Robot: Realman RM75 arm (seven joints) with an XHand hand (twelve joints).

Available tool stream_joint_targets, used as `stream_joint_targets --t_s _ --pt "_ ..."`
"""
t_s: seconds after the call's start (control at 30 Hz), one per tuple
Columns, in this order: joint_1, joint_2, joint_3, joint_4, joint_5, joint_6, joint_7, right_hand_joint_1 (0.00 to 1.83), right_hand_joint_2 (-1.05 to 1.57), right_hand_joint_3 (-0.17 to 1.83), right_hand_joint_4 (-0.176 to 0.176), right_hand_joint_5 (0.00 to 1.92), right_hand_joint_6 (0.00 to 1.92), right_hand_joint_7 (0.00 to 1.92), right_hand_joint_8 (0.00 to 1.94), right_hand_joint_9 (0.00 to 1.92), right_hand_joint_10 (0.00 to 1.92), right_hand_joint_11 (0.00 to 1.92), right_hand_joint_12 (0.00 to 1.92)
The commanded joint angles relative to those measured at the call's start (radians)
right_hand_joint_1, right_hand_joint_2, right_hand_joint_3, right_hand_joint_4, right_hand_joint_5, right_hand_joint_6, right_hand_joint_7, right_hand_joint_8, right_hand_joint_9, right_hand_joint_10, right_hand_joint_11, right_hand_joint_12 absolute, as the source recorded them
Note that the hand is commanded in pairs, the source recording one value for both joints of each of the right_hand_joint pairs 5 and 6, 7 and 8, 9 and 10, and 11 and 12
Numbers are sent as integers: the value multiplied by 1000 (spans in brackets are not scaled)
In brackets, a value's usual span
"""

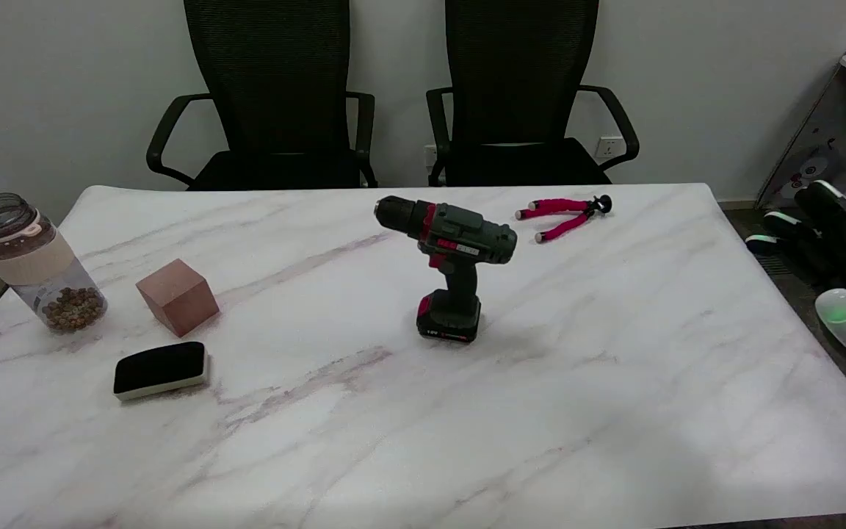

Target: Pick up the power screwdriver.

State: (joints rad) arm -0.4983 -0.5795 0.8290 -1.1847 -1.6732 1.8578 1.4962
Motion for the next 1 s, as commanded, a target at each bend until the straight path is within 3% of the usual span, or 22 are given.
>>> stream_joint_targets --t_s 0.03,0.23,0.43,1.0 --pt "18 25 -5 42 -101 -156 26 924 98 741 -141 237 237 237 237 477 477 651 651" --pt "54 23 -6 36 -141 -242 26 923 39 779 -126 236 236 236 236 468 468 639 639" --pt "164 -13 -11 46 -263 -404 29 922 -77 775 -81 234 234 234 234 430 430 568 568" --pt "458 -263 -65 116 -376 -729 64 937 -271 779 -9 221 221 221 221 357 357 374 374"
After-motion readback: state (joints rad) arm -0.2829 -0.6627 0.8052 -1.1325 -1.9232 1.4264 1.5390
